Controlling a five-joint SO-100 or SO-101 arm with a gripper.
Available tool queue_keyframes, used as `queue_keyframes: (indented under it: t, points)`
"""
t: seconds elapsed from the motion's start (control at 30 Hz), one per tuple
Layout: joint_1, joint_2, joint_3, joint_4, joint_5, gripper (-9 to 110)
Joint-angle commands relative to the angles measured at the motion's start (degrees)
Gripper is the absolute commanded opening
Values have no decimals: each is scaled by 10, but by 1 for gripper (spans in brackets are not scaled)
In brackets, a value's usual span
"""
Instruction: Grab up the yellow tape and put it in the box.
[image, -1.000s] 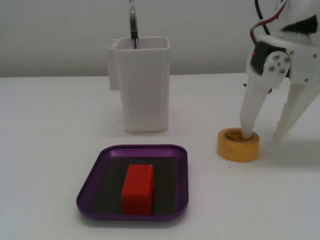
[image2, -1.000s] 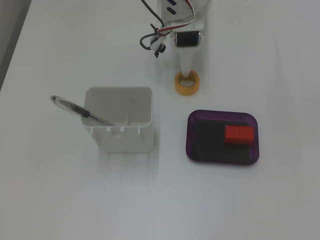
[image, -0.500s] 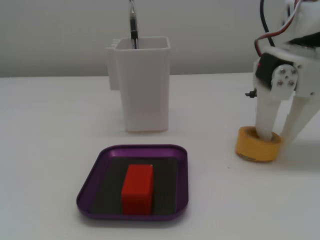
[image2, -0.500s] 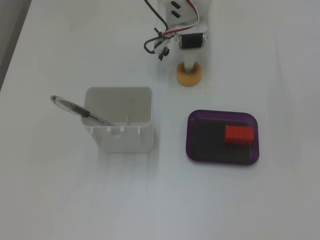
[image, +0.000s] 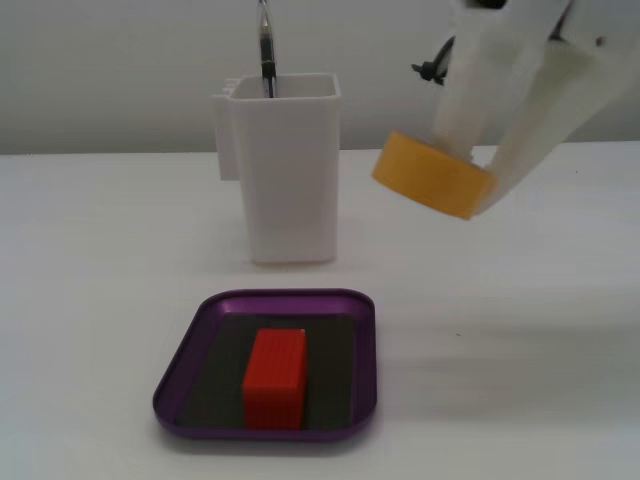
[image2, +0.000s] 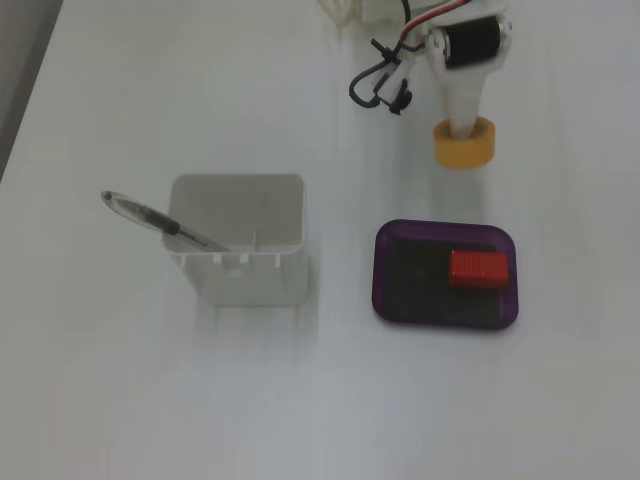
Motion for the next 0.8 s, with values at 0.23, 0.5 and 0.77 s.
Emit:
queue_keyframes:
  t: [0.23, 0.5, 0.77]
  points:
    - [16, -197, -175, -1, 0, -1]
    - [87, -291, -265, 2, -6, -1]
    - [86, -345, -272, -2, -6, -1]
